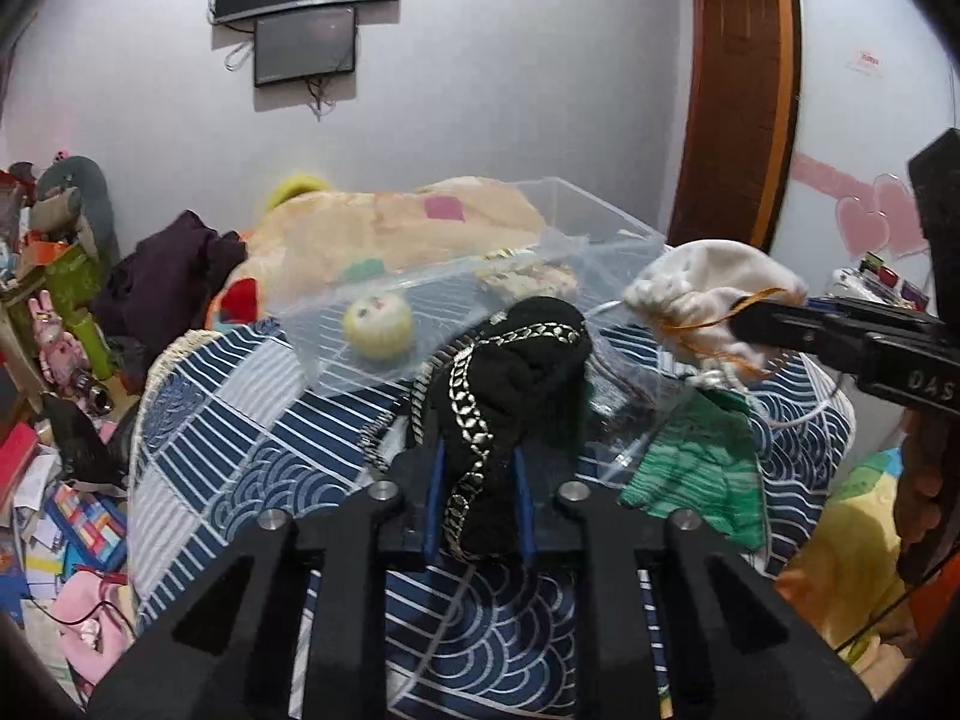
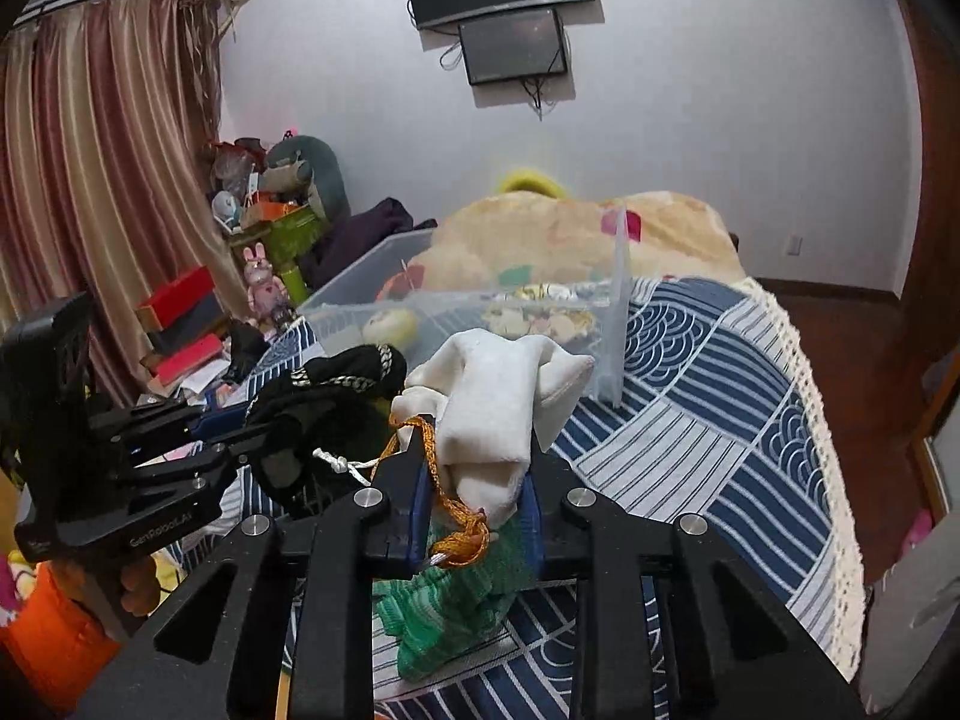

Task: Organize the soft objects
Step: 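Grasp the black cap with the left tool while the right grasps the white bag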

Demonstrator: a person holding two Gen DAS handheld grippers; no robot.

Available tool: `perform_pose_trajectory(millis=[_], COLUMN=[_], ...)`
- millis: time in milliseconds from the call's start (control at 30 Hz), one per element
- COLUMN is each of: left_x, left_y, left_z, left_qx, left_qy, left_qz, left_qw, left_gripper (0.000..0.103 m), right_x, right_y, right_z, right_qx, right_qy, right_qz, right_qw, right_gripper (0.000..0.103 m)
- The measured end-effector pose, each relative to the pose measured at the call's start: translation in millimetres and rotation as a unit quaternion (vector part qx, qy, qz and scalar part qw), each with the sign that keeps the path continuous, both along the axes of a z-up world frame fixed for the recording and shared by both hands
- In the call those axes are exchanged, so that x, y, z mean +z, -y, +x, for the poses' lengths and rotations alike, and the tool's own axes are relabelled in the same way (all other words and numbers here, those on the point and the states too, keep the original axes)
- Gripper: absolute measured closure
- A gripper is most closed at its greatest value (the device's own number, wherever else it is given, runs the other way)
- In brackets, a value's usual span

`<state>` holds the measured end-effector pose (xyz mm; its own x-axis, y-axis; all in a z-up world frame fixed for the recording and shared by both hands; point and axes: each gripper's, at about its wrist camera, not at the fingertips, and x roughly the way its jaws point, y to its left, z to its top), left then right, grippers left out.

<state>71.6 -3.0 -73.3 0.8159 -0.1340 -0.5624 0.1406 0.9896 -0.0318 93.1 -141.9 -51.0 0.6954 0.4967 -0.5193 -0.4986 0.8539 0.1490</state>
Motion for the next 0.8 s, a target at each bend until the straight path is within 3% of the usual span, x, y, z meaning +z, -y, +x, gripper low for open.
perform_pose_trajectory(millis=[400, 800], left_x=[52, 92], left_y=[-30, -48], left_z=[3, 49], left_qx=[0.028, 0.054], left_qy=[0.061, 0.105], left_qz=[-0.031, -0.045], left_qw=[0.9973, 0.992], left_gripper=[0.089, 0.089], right_x=[42, 70], right_y=[5, -19], right_z=[3, 39], right_qx=[-0.017, -0.016], right_qy=[0.058, 0.097], right_qz=[0.023, 0.03], right_qw=[0.998, 0.995], right_gripper=[0.081, 0.081])
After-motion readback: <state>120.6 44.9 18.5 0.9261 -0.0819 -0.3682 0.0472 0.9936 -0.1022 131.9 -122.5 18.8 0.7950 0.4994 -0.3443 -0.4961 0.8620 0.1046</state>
